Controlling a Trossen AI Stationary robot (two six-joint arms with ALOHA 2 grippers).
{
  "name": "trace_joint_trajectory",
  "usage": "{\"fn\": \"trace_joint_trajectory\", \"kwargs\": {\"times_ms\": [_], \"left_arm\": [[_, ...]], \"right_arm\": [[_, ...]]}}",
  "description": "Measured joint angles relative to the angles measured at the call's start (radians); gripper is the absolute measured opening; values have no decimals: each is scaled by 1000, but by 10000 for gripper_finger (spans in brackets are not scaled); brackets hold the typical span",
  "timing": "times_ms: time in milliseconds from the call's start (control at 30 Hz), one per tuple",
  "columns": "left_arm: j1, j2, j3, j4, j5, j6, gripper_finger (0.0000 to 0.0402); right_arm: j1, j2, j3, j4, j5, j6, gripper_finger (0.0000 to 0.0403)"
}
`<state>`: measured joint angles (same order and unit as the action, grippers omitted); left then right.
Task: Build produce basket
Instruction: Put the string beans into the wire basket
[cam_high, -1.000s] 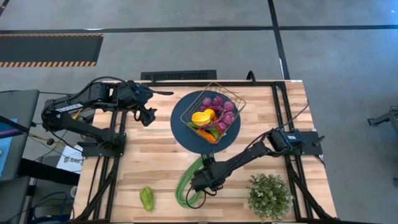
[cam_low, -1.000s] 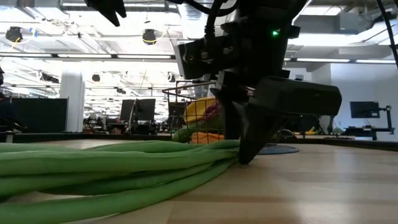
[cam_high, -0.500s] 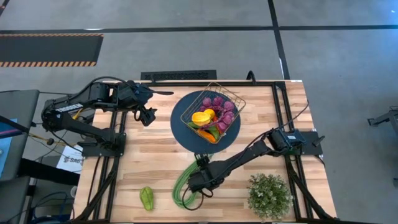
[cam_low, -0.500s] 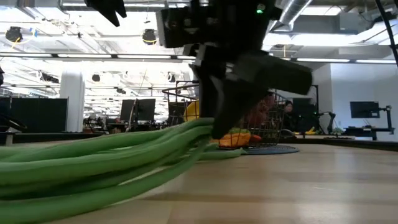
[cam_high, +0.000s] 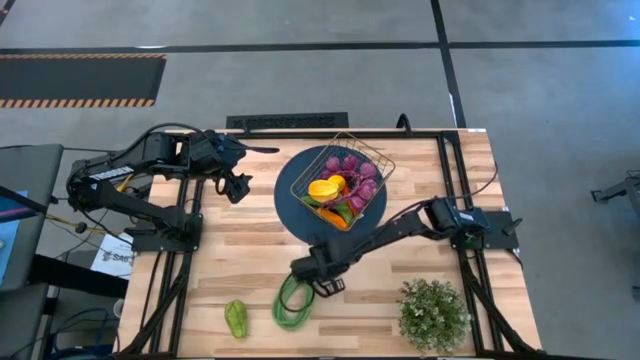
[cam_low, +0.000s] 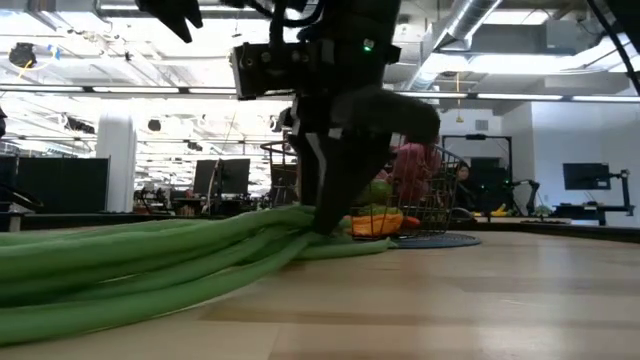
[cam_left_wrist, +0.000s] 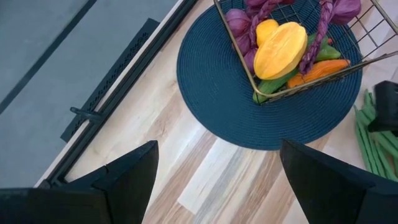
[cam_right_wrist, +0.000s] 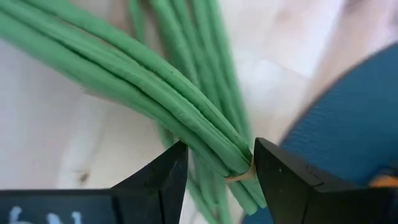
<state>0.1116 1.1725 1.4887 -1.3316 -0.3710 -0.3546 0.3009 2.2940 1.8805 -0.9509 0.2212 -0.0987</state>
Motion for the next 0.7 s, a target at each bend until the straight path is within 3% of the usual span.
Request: {"fn": "trace_joint_trajectory", "kwargs": {"times_ms": [100,700], "left_arm": [[0,0,0,-11,0,0,322],[0,0,0,-15,1,21,322]], "right_arm": [[-16,0,0,2,-71,-3,200],[-42,37,-4,75,-170,-50,205]]}}
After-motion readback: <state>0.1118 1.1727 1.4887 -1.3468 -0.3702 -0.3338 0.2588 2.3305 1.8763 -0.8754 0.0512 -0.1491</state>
